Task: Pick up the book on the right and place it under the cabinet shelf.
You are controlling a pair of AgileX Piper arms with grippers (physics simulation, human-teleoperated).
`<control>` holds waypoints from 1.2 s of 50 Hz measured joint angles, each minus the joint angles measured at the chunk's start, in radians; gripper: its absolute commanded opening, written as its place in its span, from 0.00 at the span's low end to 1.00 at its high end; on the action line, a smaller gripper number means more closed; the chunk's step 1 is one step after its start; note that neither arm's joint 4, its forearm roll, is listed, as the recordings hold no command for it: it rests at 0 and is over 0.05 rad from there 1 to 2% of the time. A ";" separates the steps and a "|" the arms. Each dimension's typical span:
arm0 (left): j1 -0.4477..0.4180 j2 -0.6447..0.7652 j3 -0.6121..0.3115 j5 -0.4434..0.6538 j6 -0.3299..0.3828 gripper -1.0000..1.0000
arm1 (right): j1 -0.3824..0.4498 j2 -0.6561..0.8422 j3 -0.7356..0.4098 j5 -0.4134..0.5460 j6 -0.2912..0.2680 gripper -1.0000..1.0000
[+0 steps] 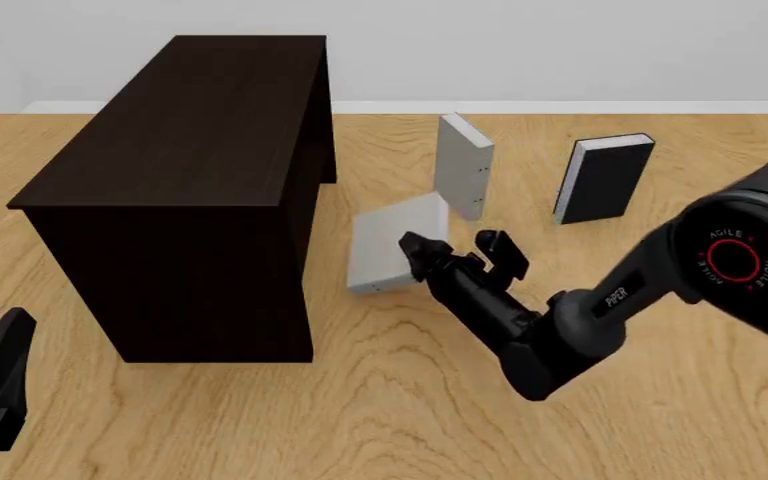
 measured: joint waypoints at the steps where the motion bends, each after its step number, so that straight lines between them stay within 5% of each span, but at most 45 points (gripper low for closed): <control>1: 0.000 0.000 0.000 0.000 0.000 1.00 | -0.001 0.004 -0.002 -0.005 0.002 0.00; 21: 0.000 0.000 0.000 0.000 0.000 1.00 | -0.023 0.056 -0.045 -0.022 0.020 0.00; 22: 0.000 0.000 0.000 0.000 0.000 1.00 | -0.024 0.058 -0.046 -0.022 0.019 1.00; 31: 0.000 0.000 0.000 0.000 0.000 1.00 | -0.016 0.074 -0.044 -0.022 -0.036 1.00; 39: 0.000 0.000 0.000 0.000 0.000 1.00 | -0.021 0.071 -0.045 -0.012 -0.025 1.00; 60: 0.000 0.000 0.000 0.000 0.000 1.00 | -0.066 0.037 -0.059 0.073 0.157 1.00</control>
